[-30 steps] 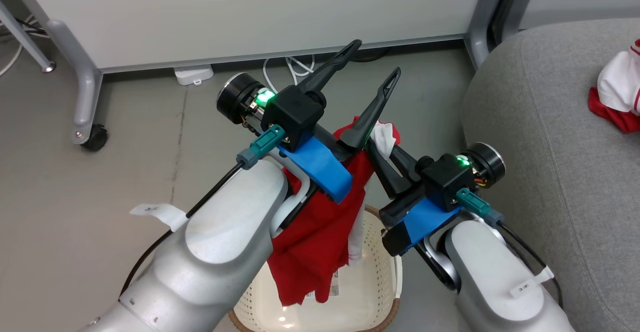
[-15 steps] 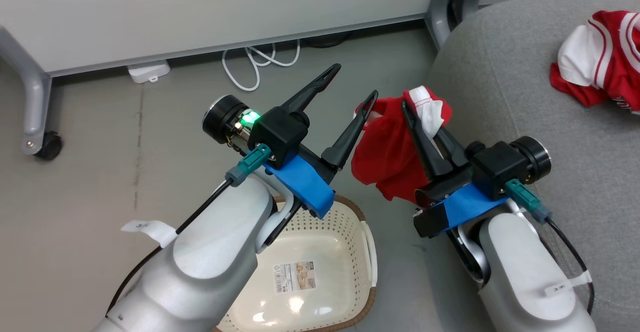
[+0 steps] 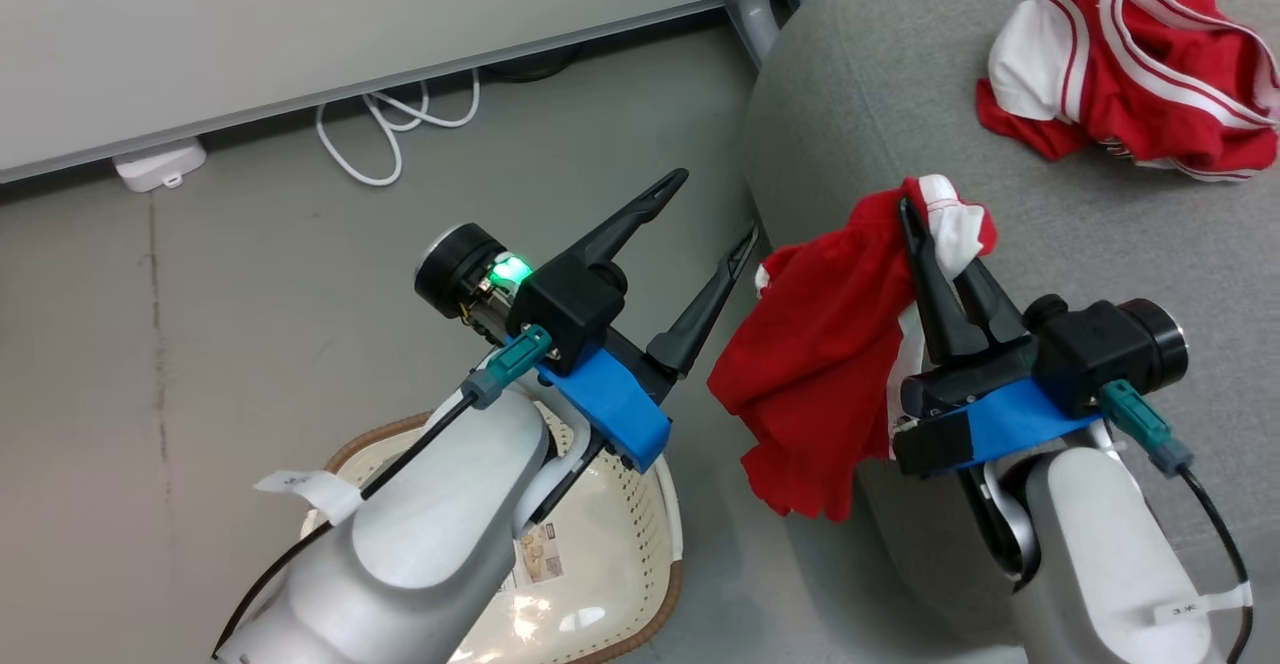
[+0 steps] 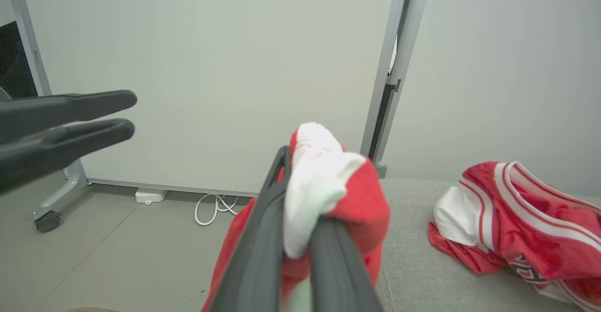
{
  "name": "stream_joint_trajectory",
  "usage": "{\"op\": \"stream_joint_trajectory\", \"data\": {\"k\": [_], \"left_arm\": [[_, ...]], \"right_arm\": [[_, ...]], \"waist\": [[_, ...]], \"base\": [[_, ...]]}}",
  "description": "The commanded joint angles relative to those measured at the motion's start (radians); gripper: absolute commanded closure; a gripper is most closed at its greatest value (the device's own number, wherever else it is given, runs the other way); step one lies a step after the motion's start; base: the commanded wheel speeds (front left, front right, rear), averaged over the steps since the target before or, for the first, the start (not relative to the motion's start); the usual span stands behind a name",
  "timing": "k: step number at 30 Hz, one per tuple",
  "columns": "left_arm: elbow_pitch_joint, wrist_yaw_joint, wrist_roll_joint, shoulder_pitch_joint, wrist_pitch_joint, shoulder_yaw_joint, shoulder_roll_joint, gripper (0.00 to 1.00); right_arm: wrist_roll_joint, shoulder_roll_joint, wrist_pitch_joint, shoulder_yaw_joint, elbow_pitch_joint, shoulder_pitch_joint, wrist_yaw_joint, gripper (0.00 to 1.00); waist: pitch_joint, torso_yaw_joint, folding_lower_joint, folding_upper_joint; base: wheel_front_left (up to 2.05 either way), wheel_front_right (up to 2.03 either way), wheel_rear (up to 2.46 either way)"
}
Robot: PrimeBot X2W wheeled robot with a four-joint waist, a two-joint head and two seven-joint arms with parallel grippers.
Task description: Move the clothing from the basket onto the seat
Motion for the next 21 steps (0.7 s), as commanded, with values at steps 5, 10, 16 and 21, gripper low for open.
{"op": "stream_joint_trajectory", "data": {"k": [5, 10, 16, 21], "left_arm": [[-0.006, 0.003, 0.007, 0.013, -0.003, -0.013, 0.003, 0.00], [-0.003, 0.002, 0.008, 0.013, -0.003, -0.026, 0.001, 0.00], [-0.005, 0.001, 0.009, 0.011, -0.003, -0.033, 0.001, 0.00], [-0.012, 0.003, 0.011, 0.011, -0.003, -0.027, 0.010, 0.00]], "right_arm": [[-0.007, 0.000, -0.003, -0.050, -0.033, 0.040, 0.000, 1.00], [-0.009, 0.000, -0.003, -0.072, -0.046, 0.056, 0.000, 1.00], [-0.002, 0.000, -0.004, -0.089, -0.067, 0.070, 0.000, 1.00], [0.004, 0.000, -0.004, -0.102, -0.098, 0.052, 0.000, 1.00]], "waist": [[0.014, -0.061, 0.0000, 0.0000], [0.019, -0.087, 0.0000, 0.0000], [0.026, -0.104, 0.0000, 0.0000], [0.033, -0.099, 0.0000, 0.0000]], "base": [[0.00, 0.00, 0.00], [0.00, 0.00, 0.00], [0.00, 0.00, 0.00], [0.00, 0.00, 0.00]]}}
